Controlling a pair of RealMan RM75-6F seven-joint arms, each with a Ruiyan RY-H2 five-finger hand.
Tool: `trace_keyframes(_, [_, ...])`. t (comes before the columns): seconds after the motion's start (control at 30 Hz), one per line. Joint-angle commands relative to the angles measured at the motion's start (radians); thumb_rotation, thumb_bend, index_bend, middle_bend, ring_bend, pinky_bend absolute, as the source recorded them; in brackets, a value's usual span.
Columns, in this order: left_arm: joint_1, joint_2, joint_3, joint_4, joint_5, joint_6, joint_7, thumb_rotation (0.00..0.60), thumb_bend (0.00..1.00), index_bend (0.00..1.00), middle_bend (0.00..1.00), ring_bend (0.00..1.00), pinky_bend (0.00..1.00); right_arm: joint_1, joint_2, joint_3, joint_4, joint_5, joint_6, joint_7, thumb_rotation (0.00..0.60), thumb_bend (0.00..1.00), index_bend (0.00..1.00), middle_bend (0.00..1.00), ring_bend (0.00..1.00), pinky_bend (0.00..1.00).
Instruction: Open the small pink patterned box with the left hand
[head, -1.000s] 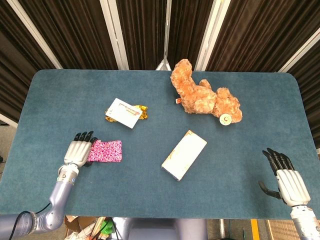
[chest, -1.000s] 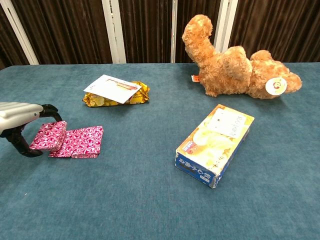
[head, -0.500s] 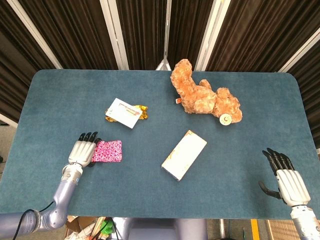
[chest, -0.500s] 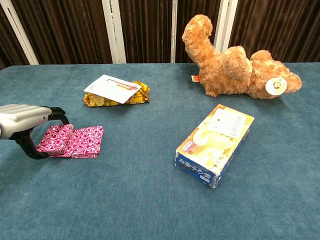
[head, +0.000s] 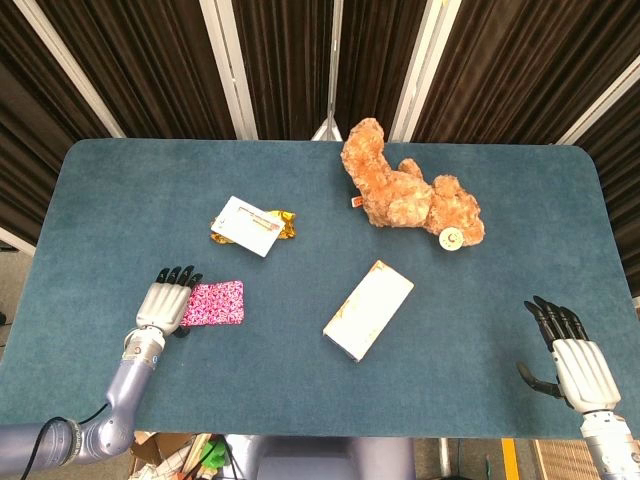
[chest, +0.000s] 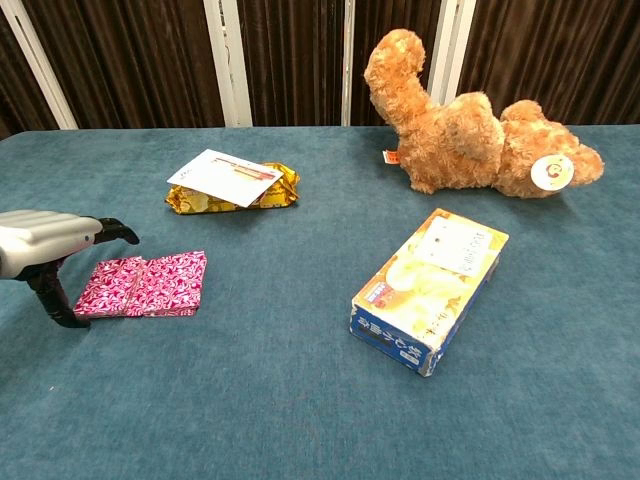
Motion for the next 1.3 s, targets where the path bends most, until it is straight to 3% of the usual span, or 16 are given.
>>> trace_keyframes(0.03, [-0.002,0.008,-0.003,-0.01,-0.005,0.006,0.002,0.6,0.27,0.12,0.0,0.0,0.0,0.0,0.0,0.0,0.001,0.001,0.0,0.001,0.6,0.36,0.0,0.0,0.0,0.05])
trace_keyframes(0.33, [-0.009,0.031,-0.005,-0.034,-0.042,0.011,0.018,0.6,0.28,0.21,0.0,0.0,0.0,-0.001,0.001,-0.001,-0.002,0.0,0.001,-0.001,0.6,0.36,0.0,0.0,0.0,0.05])
trace_keyframes(1.1, [-0.021,-0.009,-0.002,0.01,-0.067,0.011,0.003,0.6,0.28,0.16,0.0,0.0,0.0,0.001,0.002,0.0,-0.005,0.003,-0.004,-0.002,0.6,0.36,0.0,0.0,0.0,0.05])
trace_keyframes(1.3, [-0.023,-0.012,0.002,0.014,-0.075,0.006,0.006,0.6,0.35,0.26,0.0,0.0,0.0,0.0,0.002,0.0,-0.006,0.003,-0.003,-0.003,0.6,0.36,0.0,0.0,0.0,0.05])
